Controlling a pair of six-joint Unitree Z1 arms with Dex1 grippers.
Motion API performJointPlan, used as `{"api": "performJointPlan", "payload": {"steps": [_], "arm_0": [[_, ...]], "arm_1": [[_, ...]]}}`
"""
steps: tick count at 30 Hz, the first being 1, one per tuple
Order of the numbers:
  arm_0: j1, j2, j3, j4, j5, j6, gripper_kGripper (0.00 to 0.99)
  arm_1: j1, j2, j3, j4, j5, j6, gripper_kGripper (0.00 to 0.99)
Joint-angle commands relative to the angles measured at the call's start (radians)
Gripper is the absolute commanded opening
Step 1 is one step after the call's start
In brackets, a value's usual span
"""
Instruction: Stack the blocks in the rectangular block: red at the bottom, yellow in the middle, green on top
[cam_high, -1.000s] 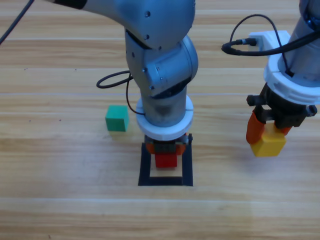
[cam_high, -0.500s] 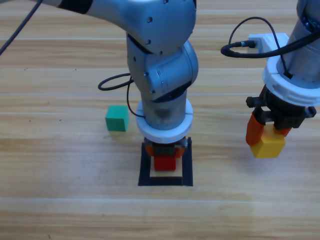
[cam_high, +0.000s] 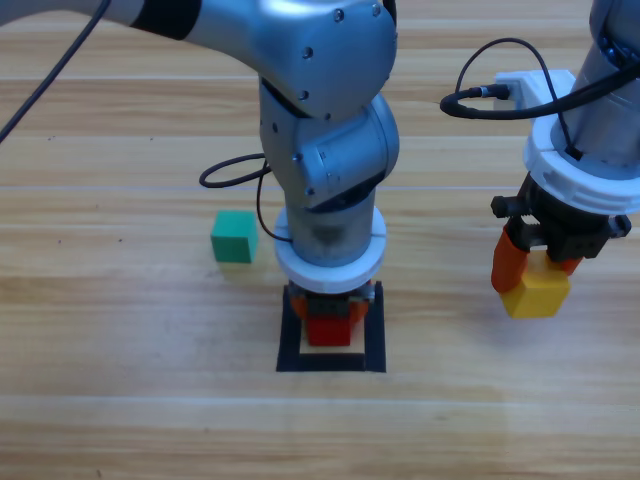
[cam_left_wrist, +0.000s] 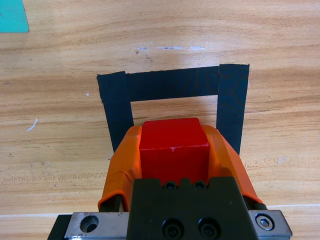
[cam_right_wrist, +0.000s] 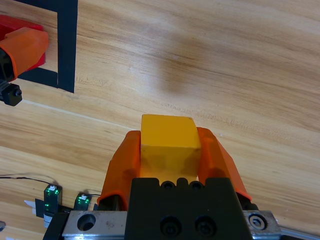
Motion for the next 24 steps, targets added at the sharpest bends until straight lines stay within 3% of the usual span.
{"api": "performJointPlan", "payload": {"steps": [1,4,9,11,18,22,24], "arm_0": [[0.006,0.051,0.01,-0.017,0.003,0.005,0.155],[0.005,0.051,0.008,-0.017,0.003,0.002,0.213],[-0.005,0.051,-0.001,-0.018,0.003,-0.01,0.537],[-0.006,0.05,0.0,-0.018,0.003,-0.014,0.624],[-0.008,0.045,0.004,-0.017,0.006,-0.018,0.667],[-0.012,0.028,-0.012,-0.017,0.01,-0.019,0.839],[-0.012,-0.001,-0.038,-0.004,0.02,-0.014,0.874]], "arm_1": [[-0.029,0.064,0.0,0.008,-0.013,0.002,0.0],[-0.031,0.062,-0.001,0.008,-0.013,0.0,0.0],[-0.031,0.061,-0.004,0.008,-0.022,0.002,0.0],[-0.031,0.061,-0.006,0.008,-0.024,0.0,0.0],[-0.031,0.056,-0.009,0.008,-0.033,0.008,0.0],[-0.031,0.047,-0.012,0.016,-0.041,0.009,0.0],[-0.028,0.047,-0.021,0.031,-0.059,0.028,0.0]]}}
